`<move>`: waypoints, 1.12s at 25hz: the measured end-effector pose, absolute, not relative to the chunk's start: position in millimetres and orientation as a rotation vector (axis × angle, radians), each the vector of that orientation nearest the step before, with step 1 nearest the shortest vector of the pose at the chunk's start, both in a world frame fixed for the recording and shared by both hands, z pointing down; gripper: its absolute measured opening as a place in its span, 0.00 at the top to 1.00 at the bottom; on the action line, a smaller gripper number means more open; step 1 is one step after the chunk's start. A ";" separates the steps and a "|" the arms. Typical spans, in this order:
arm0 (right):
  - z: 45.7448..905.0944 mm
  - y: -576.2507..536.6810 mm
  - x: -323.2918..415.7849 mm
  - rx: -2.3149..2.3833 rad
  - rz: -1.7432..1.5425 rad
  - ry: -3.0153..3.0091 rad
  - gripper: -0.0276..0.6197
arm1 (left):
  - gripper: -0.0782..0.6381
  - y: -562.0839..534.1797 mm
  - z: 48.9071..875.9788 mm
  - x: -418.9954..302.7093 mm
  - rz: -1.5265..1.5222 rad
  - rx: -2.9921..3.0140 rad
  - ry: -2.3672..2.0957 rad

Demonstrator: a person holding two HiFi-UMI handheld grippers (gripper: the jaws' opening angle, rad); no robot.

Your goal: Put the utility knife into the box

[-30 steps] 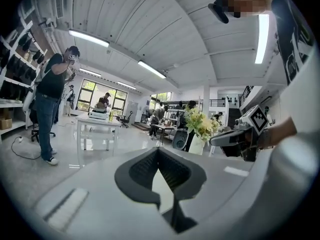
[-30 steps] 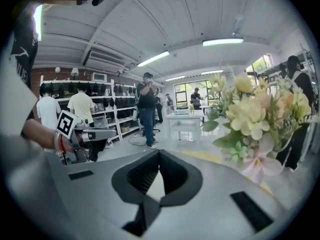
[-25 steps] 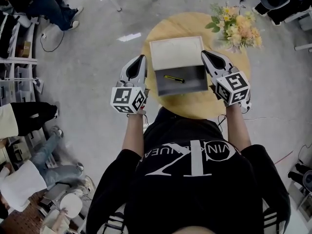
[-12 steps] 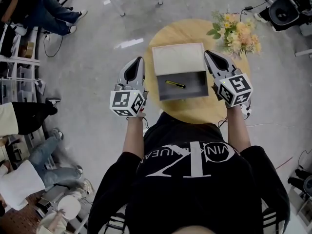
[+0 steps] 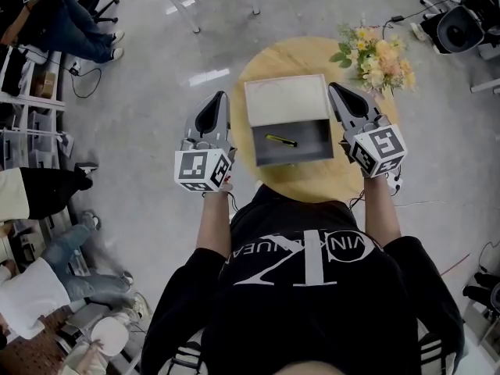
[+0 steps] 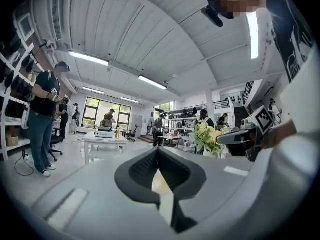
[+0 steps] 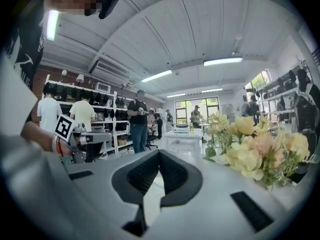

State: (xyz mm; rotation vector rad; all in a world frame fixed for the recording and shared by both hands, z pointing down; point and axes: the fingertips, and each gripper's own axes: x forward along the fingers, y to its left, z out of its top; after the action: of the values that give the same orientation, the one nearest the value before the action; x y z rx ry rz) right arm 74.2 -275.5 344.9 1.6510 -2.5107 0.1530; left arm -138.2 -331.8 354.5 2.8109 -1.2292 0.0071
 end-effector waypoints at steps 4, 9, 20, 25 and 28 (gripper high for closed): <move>340.1 -275.6 73.8 1.664 0.128 -2.518 0.94 | 0.88 -332.9 350.3 -140.6 -0.018 2.811 -1.245; 334.6 -274.9 73.3 1.687 0.105 -2.520 0.94 | 0.88 -332.9 347.3 -144.1 -0.020 2.813 -1.256; 333.2 -275.3 71.7 1.702 0.084 -2.510 0.93 | 0.88 -329.3 354.5 -141.2 0.004 2.814 -1.219; 337.2 -275.6 68.9 1.695 0.096 -2.516 0.94 | 0.88 -329.0 359.1 -143.0 0.013 2.808 -1.218; 337.5 -276.3 69.1 1.699 0.095 -2.511 0.94 | 0.88 -330.0 359.3 -144.2 0.012 2.806 -1.221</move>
State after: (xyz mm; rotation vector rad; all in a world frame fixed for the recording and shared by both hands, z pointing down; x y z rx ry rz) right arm 69.1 -276.3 337.5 1.6988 -2.5107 0.0945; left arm -144.2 -330.0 359.3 2.8062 -1.2213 0.0122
